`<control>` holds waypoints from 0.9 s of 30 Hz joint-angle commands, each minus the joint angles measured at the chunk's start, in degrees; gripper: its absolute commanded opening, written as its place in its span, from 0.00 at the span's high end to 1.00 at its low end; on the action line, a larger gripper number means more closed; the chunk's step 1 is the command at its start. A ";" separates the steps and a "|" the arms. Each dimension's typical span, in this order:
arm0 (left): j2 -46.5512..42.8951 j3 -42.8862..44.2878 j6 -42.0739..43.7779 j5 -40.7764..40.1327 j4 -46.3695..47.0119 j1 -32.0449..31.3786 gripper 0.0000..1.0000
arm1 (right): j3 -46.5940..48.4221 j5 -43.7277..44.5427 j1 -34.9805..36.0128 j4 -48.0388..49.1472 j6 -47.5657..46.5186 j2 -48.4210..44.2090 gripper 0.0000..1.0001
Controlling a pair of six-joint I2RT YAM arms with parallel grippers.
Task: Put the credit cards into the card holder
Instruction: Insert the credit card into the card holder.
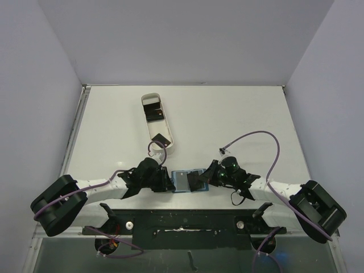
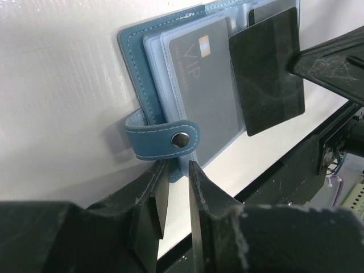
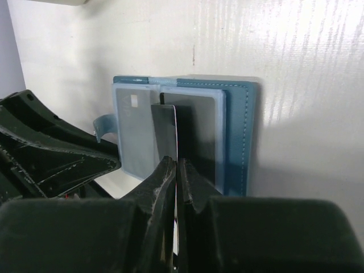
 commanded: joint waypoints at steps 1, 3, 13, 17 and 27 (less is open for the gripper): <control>0.51 -0.04 1.22 -1.53 2.52 -0.34 0.80 | -0.95 -0.03 -0.59 4.88 -2.25 3.65 1.00; 1.23 0.57 1.69 -1.87 1.72 -0.34 0.81 | -1.26 -0.17 -0.75 5.73 -2.23 4.51 1.00; 1.95 1.88 2.58 -2.12 0.04 -0.34 0.81 | 0.09 1.62 -0.95 4.53 -4.50 4.97 1.00; 1.83 1.70 2.58 -2.17 -0.12 -0.35 0.81 | 0.25 2.03 -1.00 4.96 -4.78 5.52 1.00; 1.62 1.55 1.98 -1.54 0.44 -0.35 0.81 | 0.50 4.45 -1.00 5.56 -5.93 5.65 1.00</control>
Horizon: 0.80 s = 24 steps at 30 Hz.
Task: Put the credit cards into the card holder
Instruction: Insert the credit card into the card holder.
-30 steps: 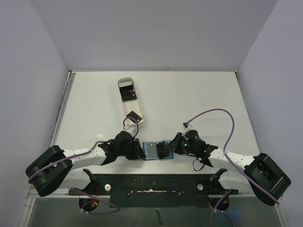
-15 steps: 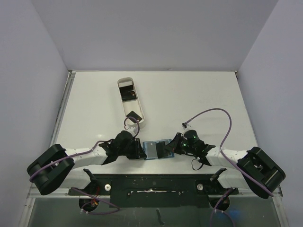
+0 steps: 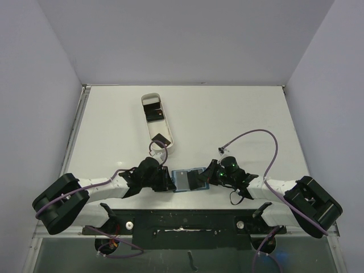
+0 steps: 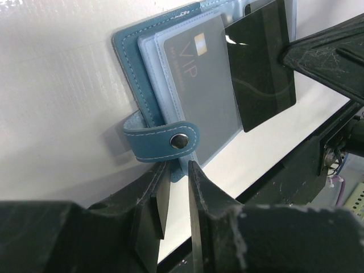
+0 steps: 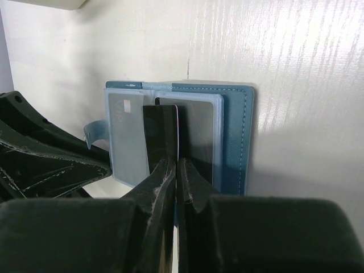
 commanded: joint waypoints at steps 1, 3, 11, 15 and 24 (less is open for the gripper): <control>0.32 1.04 1.07 -1.52 -0.34 -0.29 0.81 | 1.13 3.59 -0.27 0.62 -2.53 1.25 1.00; 0.39 1.05 1.04 -1.47 -0.26 -0.29 0.81 | 1.56 3.51 -0.20 0.79 -2.86 1.69 1.00; 0.34 0.36 0.47 -1.03 0.83 -0.29 0.81 | 2.06 3.76 0.64 2.33 -3.09 3.62 1.00; 0.32 0.33 0.21 -0.85 1.19 -0.33 0.81 | 2.33 4.91 1.69 2.34 -3.53 3.88 1.00; 0.94 0.18 -0.18 -0.53 2.28 -0.54 0.81 | 3.18 9.01 4.96 1.74 -4.84 4.10 1.00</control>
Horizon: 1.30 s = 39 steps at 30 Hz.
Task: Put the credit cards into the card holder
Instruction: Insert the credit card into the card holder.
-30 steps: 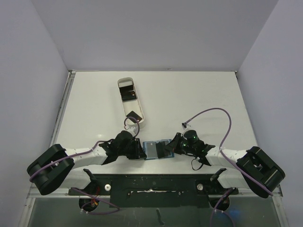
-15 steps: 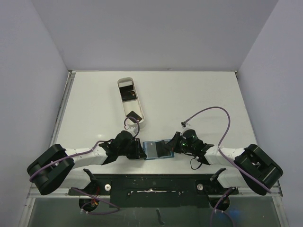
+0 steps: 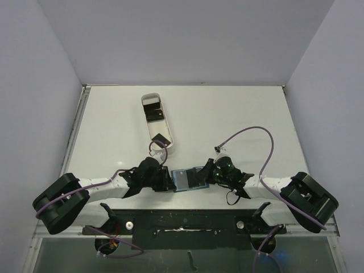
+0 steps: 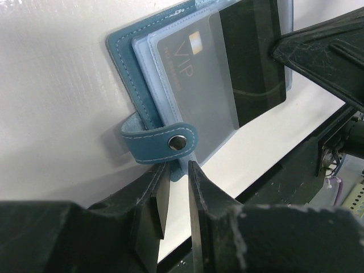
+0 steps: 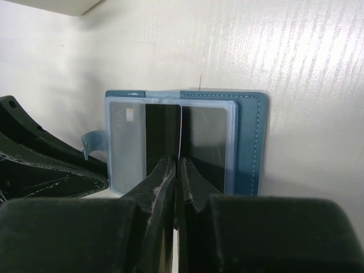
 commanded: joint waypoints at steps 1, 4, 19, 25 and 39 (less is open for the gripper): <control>0.78 0.17 0.32 -0.61 1.99 -0.55 0.81 | 1.64 4.77 1.95 -0.81 -2.52 1.21 1.00; 0.70 0.01 0.10 -0.76 2.23 -0.64 0.81 | 1.88 4.78 2.43 -0.86 -1.77 1.69 1.00; -0.92 -0.64 -0.65 -2.16 2.38 -0.81 0.79 | 3.92 3.84 3.22 -4.89 -0.03 1.15 0.73; -2.75 -0.58 -1.83 -4.46 1.10 -0.81 0.76 | 5.22 3.14 3.26 -6.02 -0.76 1.69 0.70; -3.17 -1.95 -2.99 -5.03 4.67 -0.81 0.75 | 10.62 3.31 5.11 -13.42 -3.10 4.72 0.60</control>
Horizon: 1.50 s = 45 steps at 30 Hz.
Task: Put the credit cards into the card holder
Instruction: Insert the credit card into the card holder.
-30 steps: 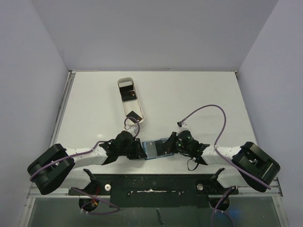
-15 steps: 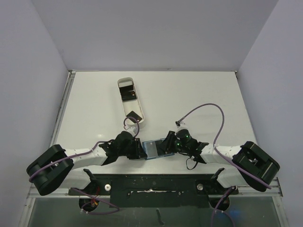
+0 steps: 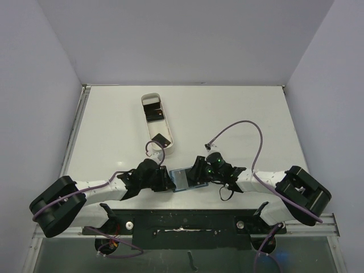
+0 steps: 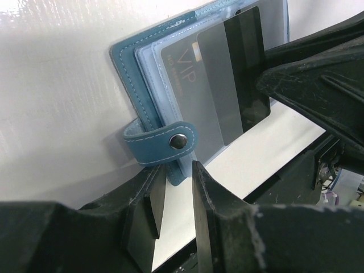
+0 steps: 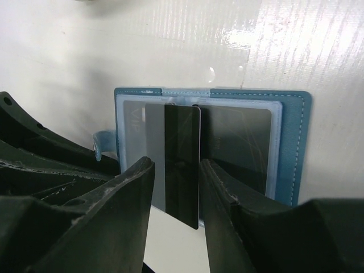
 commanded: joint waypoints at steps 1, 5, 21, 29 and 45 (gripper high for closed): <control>-0.95 -0.13 -0.55 -1.48 3.37 -0.20 0.75 | 2.60 1.94 0.76 -7.21 -2.32 -0.34 0.59; -0.99 -0.21 -0.86 -2.77 3.72 -0.10 0.75 | 2.86 2.29 0.95 -8.16 -2.69 -2.04 0.52; -0.18 -2.30 -2.52 -1.93 10.29 -0.11 0.76 | 4.16 -0.46 2.69 -4.87 -3.33 -0.76 0.52; 1.79 -2.11 -2.75 -0.10 13.14 -0.20 0.76 | 4.31 -1.94 3.39 -1.80 -3.42 2.03 0.57; -0.35 -2.41 -2.49 -1.68 11.80 -0.20 0.76 | 6.84 0.44 3.84 -7.03 -9.28 1.65 0.51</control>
